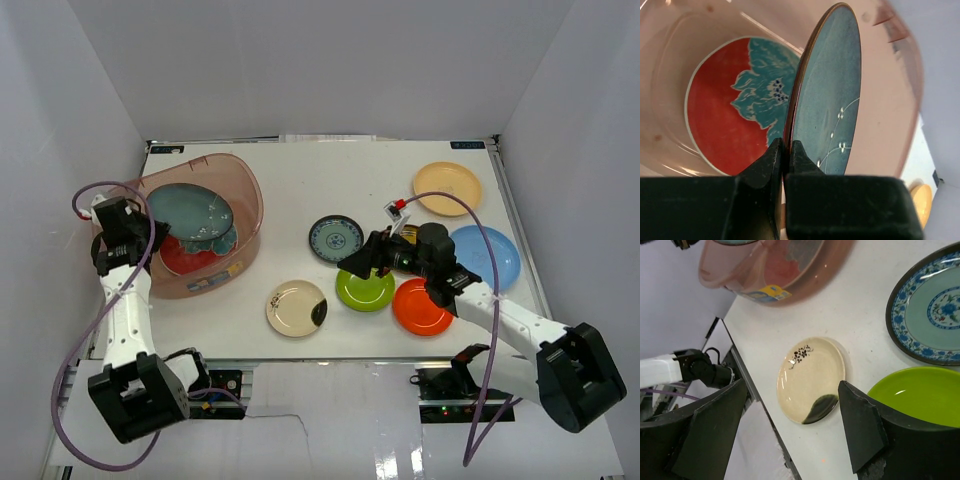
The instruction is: Place the plates into the plastic bin on the countertop
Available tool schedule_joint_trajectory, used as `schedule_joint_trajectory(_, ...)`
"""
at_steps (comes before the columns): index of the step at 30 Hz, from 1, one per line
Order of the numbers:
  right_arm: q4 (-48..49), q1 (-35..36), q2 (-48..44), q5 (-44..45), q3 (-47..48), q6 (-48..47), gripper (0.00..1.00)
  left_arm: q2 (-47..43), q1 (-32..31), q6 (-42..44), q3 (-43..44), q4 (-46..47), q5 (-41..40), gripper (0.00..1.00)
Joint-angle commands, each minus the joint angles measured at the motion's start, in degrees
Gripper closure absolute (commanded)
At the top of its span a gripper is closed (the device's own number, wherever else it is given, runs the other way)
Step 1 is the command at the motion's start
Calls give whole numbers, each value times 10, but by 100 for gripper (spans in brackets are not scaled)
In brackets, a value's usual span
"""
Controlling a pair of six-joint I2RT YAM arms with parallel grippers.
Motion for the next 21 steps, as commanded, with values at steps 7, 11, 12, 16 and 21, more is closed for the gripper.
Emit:
schedule_joint_trajectory(7,-54,98,78,104,21,-92,20,69,6,42,3,122,17,100)
schedule_joint_trajectory(11,-63,123,126,132,41,-105,24,79,6,53,-28,136,19,100)
schedule_joint_trajectory(12,-75,133,142,144,52,-113,26,82,6,62,-32,137,17,98)
schedule_joint_trajectory(16,-89,150,165,171,66,-123,30,83,5,71,-49,133,10,83)
schedule_joint_trajectory(21,-106,150,161,220,85,-144,31,79,5,77,-66,124,0,56)
